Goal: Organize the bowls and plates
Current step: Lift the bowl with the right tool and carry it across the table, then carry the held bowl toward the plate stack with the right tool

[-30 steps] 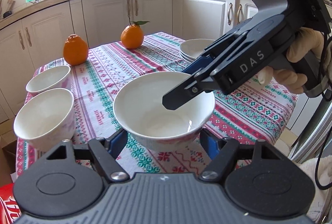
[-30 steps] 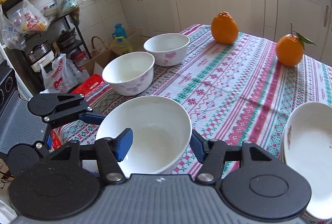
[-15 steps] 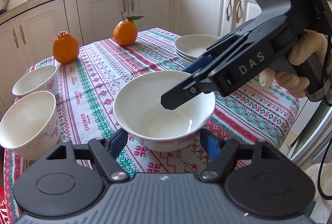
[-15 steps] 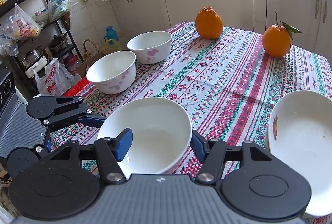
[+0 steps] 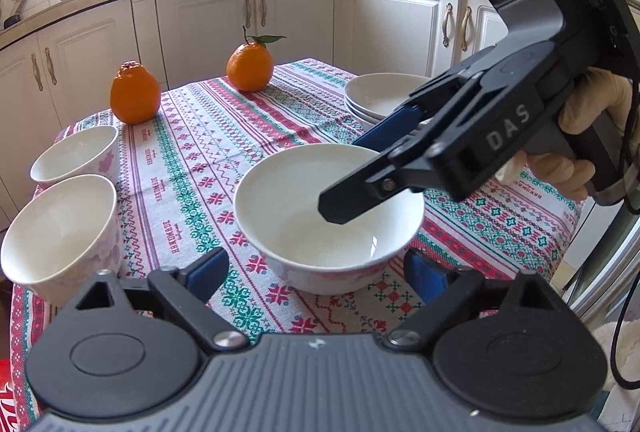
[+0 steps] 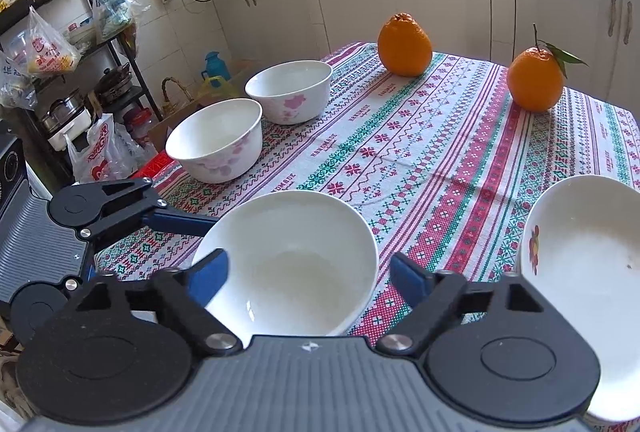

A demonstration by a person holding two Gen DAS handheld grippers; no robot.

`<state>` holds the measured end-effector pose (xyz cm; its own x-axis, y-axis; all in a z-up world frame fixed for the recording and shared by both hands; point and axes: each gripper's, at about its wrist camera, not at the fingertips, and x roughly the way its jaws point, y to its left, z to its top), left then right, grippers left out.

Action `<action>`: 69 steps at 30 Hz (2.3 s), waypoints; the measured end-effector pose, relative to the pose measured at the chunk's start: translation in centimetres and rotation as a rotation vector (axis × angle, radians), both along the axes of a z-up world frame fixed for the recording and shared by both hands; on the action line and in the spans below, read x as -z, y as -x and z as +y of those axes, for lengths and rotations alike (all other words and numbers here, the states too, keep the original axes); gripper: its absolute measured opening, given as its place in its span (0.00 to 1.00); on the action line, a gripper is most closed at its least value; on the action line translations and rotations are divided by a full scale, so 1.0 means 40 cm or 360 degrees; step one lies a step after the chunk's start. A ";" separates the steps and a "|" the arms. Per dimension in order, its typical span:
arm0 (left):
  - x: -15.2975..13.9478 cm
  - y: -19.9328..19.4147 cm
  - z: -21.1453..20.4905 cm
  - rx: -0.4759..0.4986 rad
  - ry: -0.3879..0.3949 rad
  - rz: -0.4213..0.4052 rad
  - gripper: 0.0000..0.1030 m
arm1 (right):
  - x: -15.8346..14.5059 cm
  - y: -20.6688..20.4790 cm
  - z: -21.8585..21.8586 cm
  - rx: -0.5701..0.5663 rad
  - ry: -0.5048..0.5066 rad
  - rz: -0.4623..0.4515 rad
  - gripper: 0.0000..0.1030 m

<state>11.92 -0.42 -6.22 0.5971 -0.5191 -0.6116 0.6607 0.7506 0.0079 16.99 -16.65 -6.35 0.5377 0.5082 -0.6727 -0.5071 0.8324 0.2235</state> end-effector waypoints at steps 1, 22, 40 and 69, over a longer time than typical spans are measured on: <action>-0.001 0.002 0.003 -0.0006 0.0002 0.0002 0.92 | -0.003 0.002 0.001 0.0004 0.0000 -0.0009 0.96; -0.028 0.029 0.155 -0.0380 -0.0024 -0.0111 0.92 | -0.071 -0.026 0.135 -0.0129 0.0145 -0.0162 1.00; 0.001 -0.086 0.255 -0.0632 -0.0070 -0.0199 0.92 | -0.084 -0.149 0.292 -0.0332 0.0184 -0.0157 1.00; 0.029 -0.154 0.270 -0.0641 0.0011 -0.0130 0.81 | 0.002 -0.360 0.430 -0.0463 0.0156 0.0114 0.70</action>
